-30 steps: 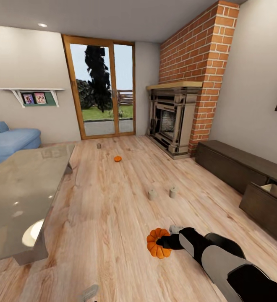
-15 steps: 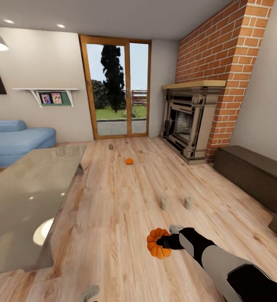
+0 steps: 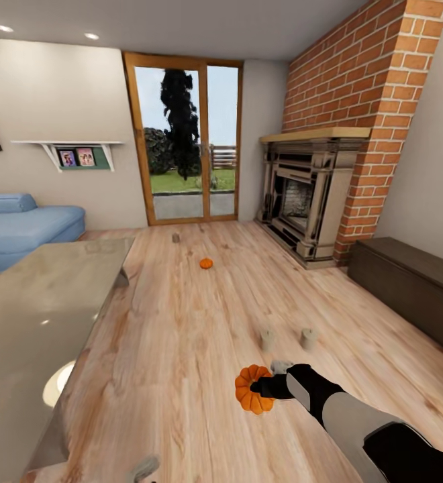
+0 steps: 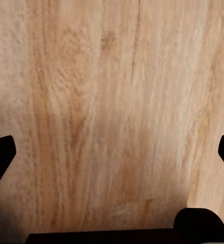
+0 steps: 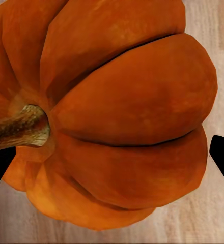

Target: Place each of the two pumpkins and all three candles from the living room inside a cabinet in the living room (use any cabinet), then make sure every cabinet is closed, and position the cauldron so it is next to a table in the living room.

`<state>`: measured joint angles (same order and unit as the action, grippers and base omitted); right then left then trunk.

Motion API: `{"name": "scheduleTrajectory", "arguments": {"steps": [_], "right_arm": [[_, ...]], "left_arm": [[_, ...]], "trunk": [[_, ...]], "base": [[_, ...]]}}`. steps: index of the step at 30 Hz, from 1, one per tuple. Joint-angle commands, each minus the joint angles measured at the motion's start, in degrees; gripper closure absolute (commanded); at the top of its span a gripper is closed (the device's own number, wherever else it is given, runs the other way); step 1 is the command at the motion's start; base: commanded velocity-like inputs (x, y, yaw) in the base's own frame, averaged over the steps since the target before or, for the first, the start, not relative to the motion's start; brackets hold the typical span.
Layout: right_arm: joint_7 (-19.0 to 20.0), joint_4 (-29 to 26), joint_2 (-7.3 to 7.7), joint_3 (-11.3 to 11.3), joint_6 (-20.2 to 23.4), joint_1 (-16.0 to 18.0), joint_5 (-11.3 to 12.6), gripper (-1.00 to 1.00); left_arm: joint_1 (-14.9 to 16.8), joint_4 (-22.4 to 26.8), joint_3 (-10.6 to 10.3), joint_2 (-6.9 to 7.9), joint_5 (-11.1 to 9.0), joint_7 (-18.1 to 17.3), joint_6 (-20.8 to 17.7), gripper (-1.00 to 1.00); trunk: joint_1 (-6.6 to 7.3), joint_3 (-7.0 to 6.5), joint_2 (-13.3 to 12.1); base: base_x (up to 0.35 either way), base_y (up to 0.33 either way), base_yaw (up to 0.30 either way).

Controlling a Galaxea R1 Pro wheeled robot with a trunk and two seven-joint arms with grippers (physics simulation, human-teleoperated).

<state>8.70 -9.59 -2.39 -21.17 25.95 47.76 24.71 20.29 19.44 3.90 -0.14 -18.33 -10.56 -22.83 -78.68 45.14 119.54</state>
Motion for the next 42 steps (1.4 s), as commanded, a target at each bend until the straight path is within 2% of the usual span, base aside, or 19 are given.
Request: {"name": "scheduleTrajectory", "arguments": {"steps": [1, 8, 18, 35, 42], "right_arm": [[0.0, -0.1, 0.02, -0.2, 0.2, 0.0, 0.4, 1.00], [0.2, -0.1, 0.02, -0.1, 0.2, 0.0, 0.4, 1.00], [0.3, -0.1, 0.02, -0.2, 0.2, 0.0, 0.4, 1.00], [0.3, -0.1, 0.02, -0.2, 0.2, 0.0, 0.4, 1.00], [0.3, -0.1, 0.04, -0.2, 0.2, 0.0, 0.4, 1.00]], "left_arm": [[0.0, 0.1, 0.4, -0.03, -0.1, -0.2, -0.5, -1.00], [0.0, 0.1, 0.4, -0.01, -0.1, -0.2, -0.5, -1.00], [0.0, 0.1, 0.4, -0.03, -0.1, -0.2, -0.5, -1.00], [0.0, 0.1, 0.4, -0.01, -0.1, -0.2, -0.5, -1.00], [0.0, 0.1, 0.4, -0.03, -0.1, -0.2, -0.5, -1.00]], "trunk": [[-0.02, 0.06, 0.0], [-0.02, 0.05, 0.0], [-0.02, -0.43, 0.0], [-0.02, -0.47, 0.0], [-0.02, -0.47, 0.0]], "base": [[0.335, 0.000, 0.000], [0.335, 0.000, 0.007], [0.335, 0.000, 0.133], [0.335, 0.000, 0.008], [0.335, 0.000, 0.141]]}}
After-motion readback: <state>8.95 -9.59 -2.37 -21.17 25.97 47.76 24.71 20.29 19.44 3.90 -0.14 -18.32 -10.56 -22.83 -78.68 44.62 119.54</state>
